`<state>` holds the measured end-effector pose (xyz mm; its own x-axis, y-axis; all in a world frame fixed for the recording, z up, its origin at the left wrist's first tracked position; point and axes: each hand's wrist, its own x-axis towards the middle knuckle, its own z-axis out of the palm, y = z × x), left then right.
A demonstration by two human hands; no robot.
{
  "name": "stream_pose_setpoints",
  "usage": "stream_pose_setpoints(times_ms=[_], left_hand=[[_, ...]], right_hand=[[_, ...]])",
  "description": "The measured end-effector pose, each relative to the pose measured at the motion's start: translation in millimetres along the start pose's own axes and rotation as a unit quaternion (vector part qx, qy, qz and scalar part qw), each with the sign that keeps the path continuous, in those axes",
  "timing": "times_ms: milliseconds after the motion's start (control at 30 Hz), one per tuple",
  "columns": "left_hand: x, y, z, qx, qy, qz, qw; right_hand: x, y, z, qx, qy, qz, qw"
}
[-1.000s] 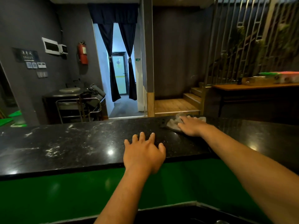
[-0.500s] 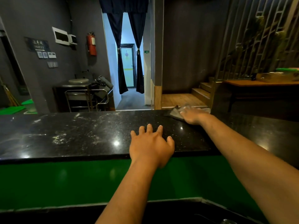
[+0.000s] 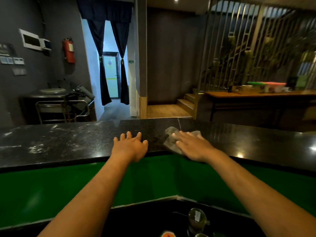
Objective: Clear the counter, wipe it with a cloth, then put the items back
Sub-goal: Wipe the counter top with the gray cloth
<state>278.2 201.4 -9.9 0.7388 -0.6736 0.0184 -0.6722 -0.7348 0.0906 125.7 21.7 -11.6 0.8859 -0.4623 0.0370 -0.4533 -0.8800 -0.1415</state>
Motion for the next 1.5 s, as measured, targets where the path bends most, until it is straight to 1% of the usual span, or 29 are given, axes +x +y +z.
stream_pose_setpoints(times_ms=[33, 67, 133, 200, 233, 267, 333, 433, 500, 533, 633, 733, 800, 867, 900, 933, 1033, 1067, 1100, 1133, 1233, 1300, 1333, 1367, 1400, 1433, 1500], left_hand=[[-1, 13, -2, -0.006, -0.016, 0.015, 1.000], [-4, 29, -2, -0.011, -0.029, 0.040, 0.999], [-7, 63, 1, -0.017, -0.043, 0.087, 0.995], [-3, 84, 5, -0.024, -0.047, 0.094, 0.994], [1, 88, 5, -0.025, -0.047, 0.087, 0.995], [5, 89, 5, -0.025, -0.047, 0.082, 0.995], [11, 90, 7, -0.024, -0.040, 0.077, 0.996], [15, 92, 14, -0.016, 0.001, 0.077, 0.997], [15, 94, 17, -0.005, 0.034, 0.076, 0.997], [14, 95, 18, -0.004, 0.049, 0.074, 0.996], [14, 98, 21, 0.000, 0.070, 0.066, 0.995], [16, 97, 22, -0.004, 0.067, 0.062, 0.996], [16, 96, 24, -0.008, 0.074, 0.060, 0.995], [17, 96, 25, -0.012, 0.082, 0.059, 0.995], [17, 97, 25, -0.015, 0.081, 0.057, 0.995], [17, 97, 25, -0.015, 0.079, 0.056, 0.995], [15, 98, 24, -0.016, 0.082, 0.061, 0.995], [15, 97, 25, -0.018, 0.092, 0.063, 0.994], [15, 97, 25, -0.021, 0.101, 0.064, 0.993], [14, 96, 24, -0.023, 0.103, 0.062, 0.993], [7, 95, 22, -0.046, 0.090, 0.071, 0.992], [1, 88, 18, -0.114, 0.122, 0.092, 0.982], [-3, 78, 14, -0.166, 0.143, 0.089, 0.972], [-6, 63, 9, -0.210, 0.166, 0.077, 0.960], [-9, 45, 4, -0.235, 0.189, 0.055, 0.952], [-11, 24, 0, -0.236, 0.204, 0.031, 0.950], [-15, -20, -4, -0.189, 0.195, -0.008, 0.963]], right_hand=[[-8, 8, -2, 0.002, -0.017, -0.019, 1.000], [-7, 24, -7, 0.004, -0.035, -0.009, 0.999], [0, 56, -15, 0.025, -0.041, 0.063, 0.997], [12, 70, -19, 0.010, -0.016, 0.128, 0.992], [17, 69, -18, -0.002, -0.016, 0.133, 0.991], [19, 65, -16, -0.005, -0.021, 0.116, 0.993], [12, 55, -10, 0.008, -0.026, 0.035, 0.999], [6, 57, -6, 0.044, -0.023, -0.055, 0.997], [24, 65, -10, 0.059, -0.051, -0.070, 0.994], [40, 66, -13, 0.060, -0.065, -0.063, 0.994], [103, 68, -22, 0.033, -0.067, -0.007, 0.997], [152, 78, -24, -0.015, -0.052, 0.089, 0.995], [173, 90, -19, -0.036, -0.038, 0.156, 0.986], [180, 93, -14, -0.047, -0.032, 0.183, 0.981], [178, 89, -10, -0.039, -0.028, 0.177, 0.983], [167, 78, -10, -0.031, -0.021, 0.146, 0.989], [103, 45, -7, -0.012, -0.038, 0.007, 0.999], [82, 43, -6, 0.011, -0.042, -0.016, 0.999], [64, 47, -6, 0.032, -0.033, -0.018, 0.999], [54, 57, -6, 0.039, -0.020, 0.007, 0.999], [48, 75, -10, -0.003, 0.015, 0.171, 0.985], [52, 60, -9, -0.016, 0.028, 0.241, 0.970], [54, 42, -6, -0.016, 0.028, 0.248, 0.968], [55, 20, -4, -0.018, 0.027, 0.233, 0.972], [54, -4, -2, -0.020, 0.030, 0.198, 0.980], [53, -29, 1, -0.024, 0.032, 0.150, 0.988], [44, -76, 10, -0.025, 0.024, 0.032, 0.999]])
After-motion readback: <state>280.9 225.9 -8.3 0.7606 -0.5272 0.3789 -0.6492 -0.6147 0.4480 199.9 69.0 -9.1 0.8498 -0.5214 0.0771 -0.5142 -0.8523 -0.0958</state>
